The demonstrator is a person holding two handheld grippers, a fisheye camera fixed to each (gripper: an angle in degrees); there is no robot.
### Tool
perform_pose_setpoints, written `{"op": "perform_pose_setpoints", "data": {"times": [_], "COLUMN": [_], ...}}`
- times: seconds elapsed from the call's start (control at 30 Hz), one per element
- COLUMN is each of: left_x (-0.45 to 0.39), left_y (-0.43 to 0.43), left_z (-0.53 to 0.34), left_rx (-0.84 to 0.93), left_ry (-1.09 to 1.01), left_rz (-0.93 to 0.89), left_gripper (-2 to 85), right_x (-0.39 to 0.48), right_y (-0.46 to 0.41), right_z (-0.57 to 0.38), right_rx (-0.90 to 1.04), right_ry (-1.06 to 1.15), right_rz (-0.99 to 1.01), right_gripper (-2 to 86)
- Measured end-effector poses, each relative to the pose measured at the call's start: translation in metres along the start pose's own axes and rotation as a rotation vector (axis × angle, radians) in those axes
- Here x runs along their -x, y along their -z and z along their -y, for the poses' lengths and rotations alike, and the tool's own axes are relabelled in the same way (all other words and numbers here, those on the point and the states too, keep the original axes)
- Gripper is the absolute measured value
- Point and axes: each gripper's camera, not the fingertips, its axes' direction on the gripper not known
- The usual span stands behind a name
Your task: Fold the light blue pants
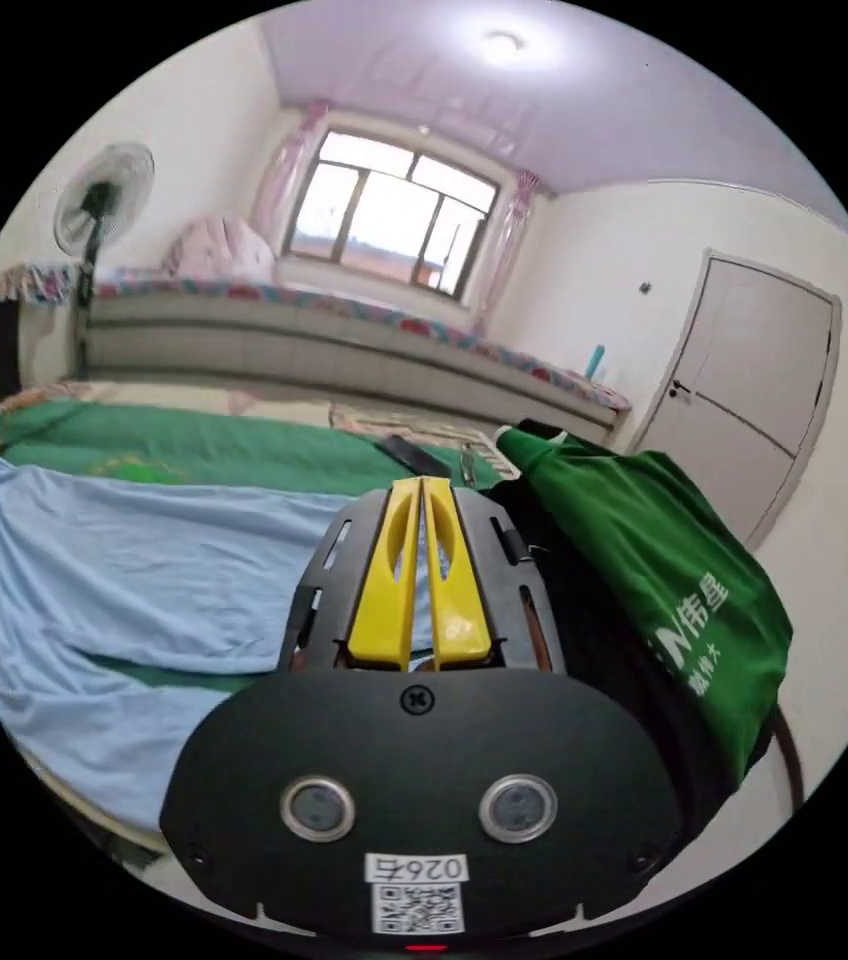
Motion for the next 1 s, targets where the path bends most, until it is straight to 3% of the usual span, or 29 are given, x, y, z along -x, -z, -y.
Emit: {"op": "perform_pose_setpoints", "data": {"times": [0.1,0.23,0.47,0.6,0.67,0.73,0.83,1.0], "left_x": [0.008,0.027,0.04,0.07,0.089,0.099,0.102,0.119], "left_y": [0.038,0.036,-0.008,-0.028,-0.035,-0.03,-0.013,0.018], "left_z": [-0.04,-0.073,-0.053,-0.04,-0.038,-0.036,-0.032,-0.028], "left_rx": [0.038,0.225,0.461,0.513,0.504,0.467,0.444,0.398], "left_ry": [0.023,0.105,0.202,0.356,0.435,0.446,0.394,0.397], "left_rz": [-0.016,-0.151,-0.294,-0.421,-0.517,-0.541,-0.5,-0.487], "left_gripper": [3.5,10.0,19.8,17.3,5.9,0.3,-0.6,-0.8], "right_x": [-0.018,-0.037,-0.068,-0.093,-0.106,-0.117,-0.121,-0.098], "right_y": [0.029,0.037,0.04,0.036,0.029,0.019,-0.001,-0.06], "right_z": [-0.03,-0.066,-0.112,-0.125,-0.127,-0.126,-0.116,-0.084], "right_rx": [0.056,0.164,0.263,0.308,0.341,0.369,0.41,0.52], "right_ry": [-0.021,-0.076,-0.146,-0.214,-0.262,-0.307,-0.312,-0.236], "right_rz": [0.1,0.126,0.191,0.222,0.257,0.296,0.315,0.18], "right_gripper": [-1.2,-1.2,-0.6,2.5,3.8,4.4,5.1,7.4]}}
